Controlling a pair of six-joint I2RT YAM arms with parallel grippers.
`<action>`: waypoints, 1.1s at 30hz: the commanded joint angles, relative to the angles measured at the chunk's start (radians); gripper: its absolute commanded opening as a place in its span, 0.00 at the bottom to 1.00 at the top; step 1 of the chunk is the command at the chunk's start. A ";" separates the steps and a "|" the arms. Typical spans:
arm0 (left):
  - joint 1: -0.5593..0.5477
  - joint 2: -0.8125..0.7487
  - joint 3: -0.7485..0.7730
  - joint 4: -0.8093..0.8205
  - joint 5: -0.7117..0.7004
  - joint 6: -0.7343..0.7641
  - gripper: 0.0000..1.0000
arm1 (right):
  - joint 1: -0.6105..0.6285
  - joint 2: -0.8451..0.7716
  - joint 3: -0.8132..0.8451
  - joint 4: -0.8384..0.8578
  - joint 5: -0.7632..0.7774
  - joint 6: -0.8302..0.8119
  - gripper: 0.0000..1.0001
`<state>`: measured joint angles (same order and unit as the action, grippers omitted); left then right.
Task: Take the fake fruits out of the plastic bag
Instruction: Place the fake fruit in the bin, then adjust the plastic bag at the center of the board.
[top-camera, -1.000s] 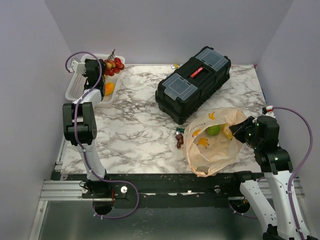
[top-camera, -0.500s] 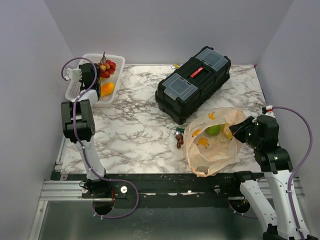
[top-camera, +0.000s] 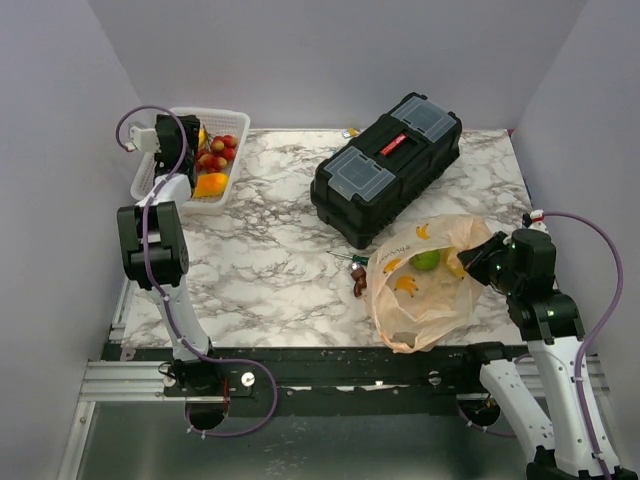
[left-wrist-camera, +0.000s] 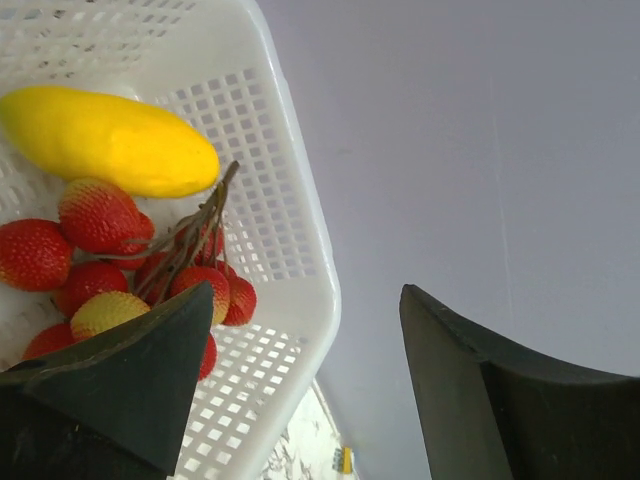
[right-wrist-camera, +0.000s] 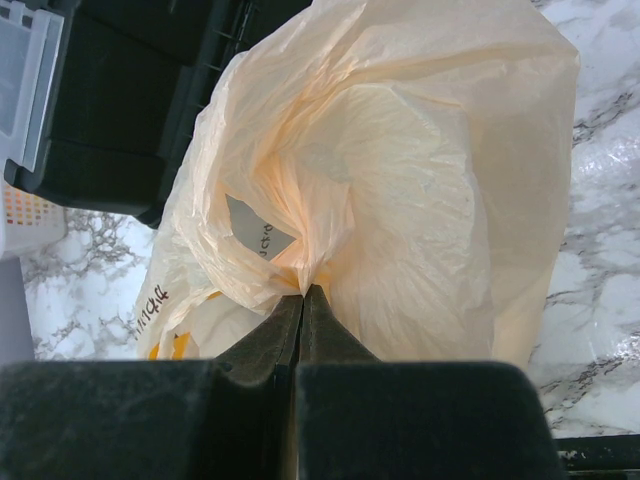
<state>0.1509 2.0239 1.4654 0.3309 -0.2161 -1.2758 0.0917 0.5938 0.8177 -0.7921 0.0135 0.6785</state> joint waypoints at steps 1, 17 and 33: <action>0.003 -0.099 -0.014 -0.033 0.122 0.043 0.74 | 0.004 0.006 0.002 -0.012 0.018 -0.018 0.01; -0.436 -0.543 -0.323 -0.291 0.422 0.286 0.72 | 0.005 -0.004 -0.007 0.027 -0.050 0.039 0.01; -0.986 -0.956 -0.516 -0.398 0.570 0.646 0.70 | 0.003 0.003 0.056 0.034 -0.126 0.095 0.01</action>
<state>-0.6899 1.1061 0.9272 0.0021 0.2852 -0.8474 0.0917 0.5770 0.8047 -0.7784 -0.0624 0.7555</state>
